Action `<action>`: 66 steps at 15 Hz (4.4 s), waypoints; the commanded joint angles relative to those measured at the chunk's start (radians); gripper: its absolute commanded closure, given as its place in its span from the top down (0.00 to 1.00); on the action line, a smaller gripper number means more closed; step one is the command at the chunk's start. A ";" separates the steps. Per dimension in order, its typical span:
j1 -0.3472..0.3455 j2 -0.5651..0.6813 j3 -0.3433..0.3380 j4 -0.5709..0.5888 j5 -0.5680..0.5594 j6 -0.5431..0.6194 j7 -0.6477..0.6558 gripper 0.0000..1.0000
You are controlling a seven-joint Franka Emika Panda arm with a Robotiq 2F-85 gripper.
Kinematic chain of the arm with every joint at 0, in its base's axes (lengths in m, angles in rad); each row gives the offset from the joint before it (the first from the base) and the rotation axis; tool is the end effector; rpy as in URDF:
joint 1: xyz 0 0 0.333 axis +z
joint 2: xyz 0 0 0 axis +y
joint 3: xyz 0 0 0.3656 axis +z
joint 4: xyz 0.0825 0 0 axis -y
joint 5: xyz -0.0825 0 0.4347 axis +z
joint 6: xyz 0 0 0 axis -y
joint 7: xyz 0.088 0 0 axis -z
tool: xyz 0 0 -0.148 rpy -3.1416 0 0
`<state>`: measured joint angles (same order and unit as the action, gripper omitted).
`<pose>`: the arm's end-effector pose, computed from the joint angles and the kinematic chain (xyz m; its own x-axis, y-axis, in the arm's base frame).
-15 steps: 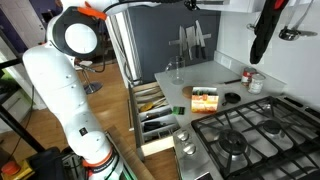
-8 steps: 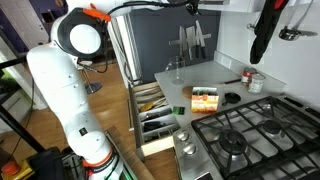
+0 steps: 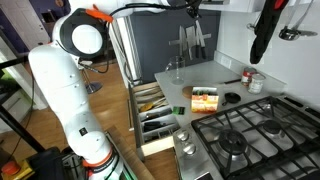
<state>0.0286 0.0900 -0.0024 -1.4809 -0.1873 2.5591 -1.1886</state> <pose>0.7215 0.0175 0.7644 0.1797 0.9747 0.1330 0.5161 -0.2085 0.8307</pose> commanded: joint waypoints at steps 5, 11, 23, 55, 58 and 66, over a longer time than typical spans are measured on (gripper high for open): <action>-0.014 -0.023 0.002 -0.038 -0.070 -0.040 -0.012 1.00; -0.036 -0.108 -0.004 -0.076 -0.088 -0.188 -0.123 1.00; -0.012 -0.202 -0.007 -0.182 0.183 -0.227 -0.350 1.00; -0.017 0.012 0.023 0.003 -0.110 -0.061 -0.093 1.00; -0.021 -0.009 0.043 0.010 -0.024 -0.167 -0.232 1.00; -0.032 -0.058 0.021 0.027 0.074 -0.385 -0.485 1.00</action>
<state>0.0093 0.0731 0.0181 -1.4009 -0.1683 2.2825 -1.5578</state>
